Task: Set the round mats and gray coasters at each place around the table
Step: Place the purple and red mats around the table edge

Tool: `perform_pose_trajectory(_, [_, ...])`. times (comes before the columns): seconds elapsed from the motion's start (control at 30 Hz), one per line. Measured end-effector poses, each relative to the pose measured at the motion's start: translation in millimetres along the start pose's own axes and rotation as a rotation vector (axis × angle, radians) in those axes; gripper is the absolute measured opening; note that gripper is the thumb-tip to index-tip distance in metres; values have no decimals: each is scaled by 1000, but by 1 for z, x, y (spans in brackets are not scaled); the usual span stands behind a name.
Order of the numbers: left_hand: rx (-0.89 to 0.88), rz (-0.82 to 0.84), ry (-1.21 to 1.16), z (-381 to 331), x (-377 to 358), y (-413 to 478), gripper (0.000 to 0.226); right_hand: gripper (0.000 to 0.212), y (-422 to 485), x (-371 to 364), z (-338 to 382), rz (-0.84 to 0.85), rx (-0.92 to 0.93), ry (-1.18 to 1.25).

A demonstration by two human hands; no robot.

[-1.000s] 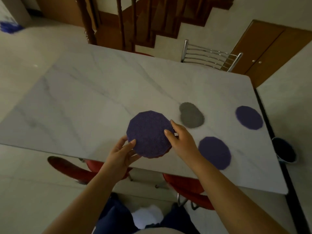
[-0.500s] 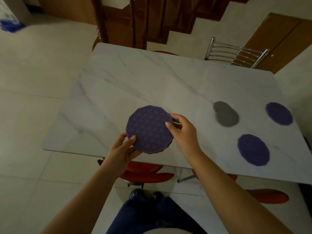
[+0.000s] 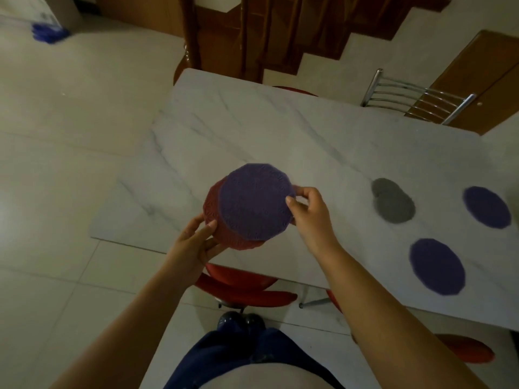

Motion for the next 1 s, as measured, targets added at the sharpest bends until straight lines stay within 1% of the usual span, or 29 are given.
perform_pose_trajectory(0.13, [-79,-92,-42,-14,14,-5,33,12,7,19,-17,-73,-105,288])
perform_pose_trajectory(0.2, [-118,-114,-29,-22,25,-9,34,5,11,27,-27,-147,-115,306])
perform_pose_trajectory(0.33, [-182,-135,-27,-33,39,-14,26,8,17,29,-48,-240,-161,339])
perform_pose_trajectory(0.4, [-210,-153,-31,-36,41,-15,23,9,18,26,-62,-241,-227,352])
perform_pose_trajectory(0.47, [-229,-168,-32,-39,43,-16,22,3,19,20,-76,-229,-305,384])
perform_pose_trajectory(0.57, [-242,-180,-29,-40,45,-19,21,9,20,9,-91,-217,-389,421])
perform_pose_trajectory(0.67, [-244,-195,-33,-39,44,-21,20,12,21,-5,-99,-170,-426,451])
perform_pose_trajectory(0.73, [-241,-196,-29,-37,43,-23,20,9,23,-16,-103,-135,-427,427])
perform_pose_trajectory(0.77, [-238,-193,-24,-36,42,-23,21,10,25,-21,-104,-133,-436,375])
perform_pose_trajectory(0.83, [-230,-191,-17,-33,40,-25,21,19,29,-27,-108,-163,-459,195])
perform_pose_trajectory(0.9, [-222,-197,-20,-30,38,-26,21,19,32,-27,-109,-167,-439,31])
perform_pose_trajectory(0.93, [-219,-202,-21,-28,37,-26,21,19,33,-27,-109,-156,-419,-20])
perform_pose_trajectory(1.0, [-214,-208,-24,-24,35,-27,19,26,34,-26,-109,-131,-395,-81])
Point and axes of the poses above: each hand's wrist, its own y-axis towards the middle knuckle, its own x-axis out of the back of the hand, z = x × y, the point moved 1 cm from there along y, towards the middle knuckle, and after that the axes turned 7 degrees about z, right-handed, at the moved point
